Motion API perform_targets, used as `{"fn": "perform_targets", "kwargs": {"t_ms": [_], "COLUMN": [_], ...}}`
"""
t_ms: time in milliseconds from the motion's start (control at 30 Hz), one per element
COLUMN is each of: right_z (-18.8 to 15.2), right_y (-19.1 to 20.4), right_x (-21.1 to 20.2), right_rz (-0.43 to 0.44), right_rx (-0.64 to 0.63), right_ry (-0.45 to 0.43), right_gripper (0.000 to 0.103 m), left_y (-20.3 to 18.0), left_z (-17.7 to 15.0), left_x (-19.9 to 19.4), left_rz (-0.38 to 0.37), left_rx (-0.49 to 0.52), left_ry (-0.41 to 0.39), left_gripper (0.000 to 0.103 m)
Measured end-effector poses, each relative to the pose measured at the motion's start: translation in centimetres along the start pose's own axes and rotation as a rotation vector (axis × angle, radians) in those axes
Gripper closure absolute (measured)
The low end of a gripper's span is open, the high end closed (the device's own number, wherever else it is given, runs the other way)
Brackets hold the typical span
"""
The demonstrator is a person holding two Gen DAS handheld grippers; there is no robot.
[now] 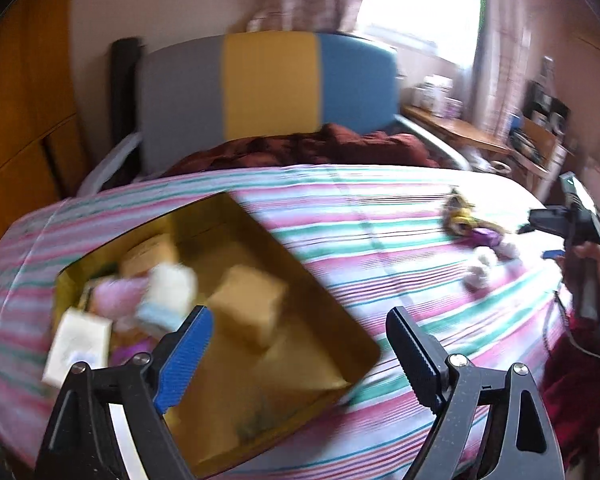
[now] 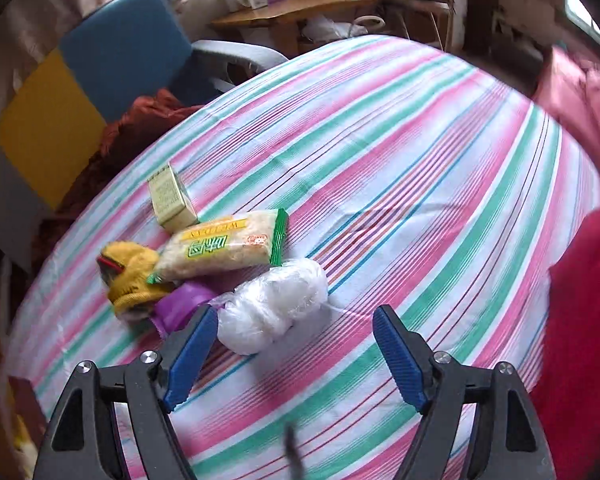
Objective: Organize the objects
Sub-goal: 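Move both grippers back to the remaining items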
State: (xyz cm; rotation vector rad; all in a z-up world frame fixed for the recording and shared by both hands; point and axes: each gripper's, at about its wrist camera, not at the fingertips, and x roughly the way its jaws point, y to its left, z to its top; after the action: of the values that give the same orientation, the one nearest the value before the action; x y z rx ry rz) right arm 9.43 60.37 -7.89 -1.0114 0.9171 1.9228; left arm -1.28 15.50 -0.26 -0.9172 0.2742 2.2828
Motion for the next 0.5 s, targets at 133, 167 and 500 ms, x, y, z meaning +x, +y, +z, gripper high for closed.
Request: {"fn": "perform_targets", "kwargs": {"t_ms": [133, 167, 500], "right_z": [-0.2, -0.2, 0.4], "right_y": [0.5, 0.6, -0.9], "right_x": [-0.2, -0.2, 1.3], "right_rz": [0.025, 0.028, 0.028], "right_rx": [-0.015, -0.021, 0.028], "right_ry": [0.007, 0.012, 0.071], "right_gripper": [0.022, 0.022, 0.022], "left_y": [-4.6, -5.9, -14.6], "left_z": [1.6, 1.9, 3.8], "left_x": [1.6, 2.2, 9.5], "left_rz": [-0.092, -0.113, -0.241], "left_rx": [0.096, 0.12, 0.252], "left_ry": [-0.004, 0.002, 0.089], "left_gripper": [0.012, 0.011, 0.012]}}
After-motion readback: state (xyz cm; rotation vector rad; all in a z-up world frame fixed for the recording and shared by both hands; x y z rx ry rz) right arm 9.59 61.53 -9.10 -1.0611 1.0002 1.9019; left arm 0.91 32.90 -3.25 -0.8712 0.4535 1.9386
